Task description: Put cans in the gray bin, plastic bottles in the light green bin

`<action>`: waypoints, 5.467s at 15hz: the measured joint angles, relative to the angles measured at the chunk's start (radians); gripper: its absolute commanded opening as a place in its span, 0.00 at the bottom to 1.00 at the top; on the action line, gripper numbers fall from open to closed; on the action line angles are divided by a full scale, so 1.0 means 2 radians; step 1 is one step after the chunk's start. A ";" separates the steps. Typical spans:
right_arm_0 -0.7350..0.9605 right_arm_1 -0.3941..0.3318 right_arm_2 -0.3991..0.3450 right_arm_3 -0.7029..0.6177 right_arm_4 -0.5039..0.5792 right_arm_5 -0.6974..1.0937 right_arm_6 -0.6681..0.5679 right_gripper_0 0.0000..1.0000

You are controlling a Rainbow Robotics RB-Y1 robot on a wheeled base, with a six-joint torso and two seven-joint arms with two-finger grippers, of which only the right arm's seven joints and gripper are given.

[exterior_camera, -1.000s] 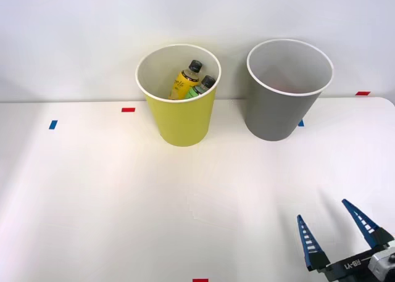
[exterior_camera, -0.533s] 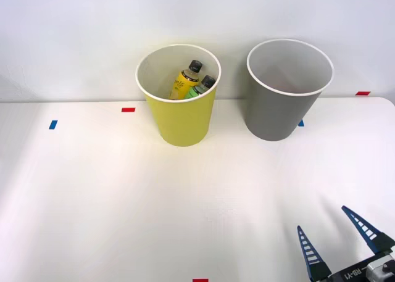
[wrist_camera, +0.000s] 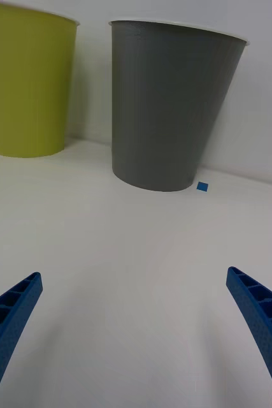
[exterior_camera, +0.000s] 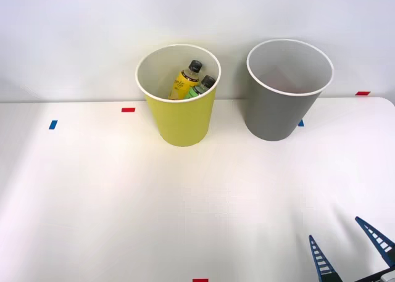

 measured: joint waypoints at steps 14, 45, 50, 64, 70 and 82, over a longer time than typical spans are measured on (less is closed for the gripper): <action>0.000 0.000 0.000 0.000 0.000 0.000 0.000 1.00; 0.000 0.000 0.000 0.000 0.000 0.000 0.000 1.00; 0.000 0.000 0.000 0.000 0.000 0.000 0.000 1.00; 0.000 0.000 0.000 0.000 0.000 0.000 0.000 1.00; 0.000 0.000 0.000 0.000 0.000 0.000 0.000 1.00; 0.000 0.000 0.000 0.000 0.000 0.000 0.000 1.00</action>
